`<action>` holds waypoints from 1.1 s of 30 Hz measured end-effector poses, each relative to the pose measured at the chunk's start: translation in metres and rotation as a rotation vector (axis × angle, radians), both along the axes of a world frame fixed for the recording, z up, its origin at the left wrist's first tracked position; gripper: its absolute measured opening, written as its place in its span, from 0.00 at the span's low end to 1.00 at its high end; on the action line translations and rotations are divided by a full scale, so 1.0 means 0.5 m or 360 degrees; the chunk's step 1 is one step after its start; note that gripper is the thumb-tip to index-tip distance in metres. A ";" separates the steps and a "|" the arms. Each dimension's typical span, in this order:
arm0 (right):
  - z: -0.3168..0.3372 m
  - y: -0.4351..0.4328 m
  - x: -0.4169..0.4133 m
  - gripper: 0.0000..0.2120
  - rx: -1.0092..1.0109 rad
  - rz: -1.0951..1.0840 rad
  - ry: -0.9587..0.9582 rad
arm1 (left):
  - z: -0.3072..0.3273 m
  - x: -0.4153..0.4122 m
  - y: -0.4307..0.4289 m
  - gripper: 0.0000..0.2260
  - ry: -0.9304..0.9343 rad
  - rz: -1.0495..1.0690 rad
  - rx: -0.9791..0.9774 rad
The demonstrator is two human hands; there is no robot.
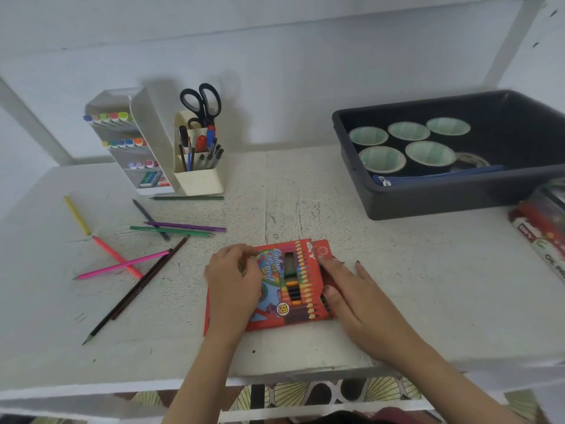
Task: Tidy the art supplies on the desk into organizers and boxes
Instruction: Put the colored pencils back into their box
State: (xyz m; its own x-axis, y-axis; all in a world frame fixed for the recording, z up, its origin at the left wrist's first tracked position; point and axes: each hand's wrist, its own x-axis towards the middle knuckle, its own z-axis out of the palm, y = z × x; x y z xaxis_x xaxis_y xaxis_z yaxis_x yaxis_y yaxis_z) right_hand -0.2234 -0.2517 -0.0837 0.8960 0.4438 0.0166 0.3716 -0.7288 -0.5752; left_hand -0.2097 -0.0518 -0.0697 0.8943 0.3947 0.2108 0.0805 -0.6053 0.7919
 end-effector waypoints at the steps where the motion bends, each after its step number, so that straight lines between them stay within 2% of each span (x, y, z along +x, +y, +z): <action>1: 0.001 0.002 -0.001 0.23 0.0065 0.0009 0.0020 | -0.001 -0.001 0.001 0.10 0.0008 -0.0030 0.0016; 4: 0.001 0.002 -0.005 0.25 0.0121 -0.0115 -0.0014 | -0.003 -0.009 -0.001 0.10 0.0040 -0.0123 0.0090; 7: -0.004 -0.002 -0.004 0.34 -0.0141 -0.0391 -0.0160 | -0.008 -0.019 -0.004 0.09 -0.0003 -0.0313 0.0326; 9: -0.005 -0.002 -0.002 0.36 -0.0305 -0.0474 -0.0138 | -0.012 -0.025 -0.006 0.09 -0.0002 -0.0424 0.0384; 17: -0.003 0.009 -0.008 0.32 -0.0275 -0.0345 -0.0079 | -0.016 -0.031 -0.008 0.10 -0.0013 -0.0496 0.0413; 26: -0.006 0.011 -0.022 0.36 -0.0241 -0.0380 -0.0007 | -0.022 -0.033 -0.009 0.08 -0.0038 -0.0586 0.0462; 33: -0.018 0.013 -0.025 0.28 -0.0270 -0.0330 0.0076 | -0.024 -0.033 -0.006 0.07 -0.0049 -0.0616 0.0438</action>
State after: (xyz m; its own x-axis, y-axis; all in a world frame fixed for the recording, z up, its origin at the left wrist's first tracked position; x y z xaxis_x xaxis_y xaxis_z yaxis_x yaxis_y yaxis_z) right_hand -0.2358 -0.2454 -0.0928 0.9660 0.2435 -0.0870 0.1797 -0.8739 -0.4516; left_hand -0.2261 -0.0547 -0.0819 0.9564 -0.0405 0.2893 -0.2131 -0.7740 0.5963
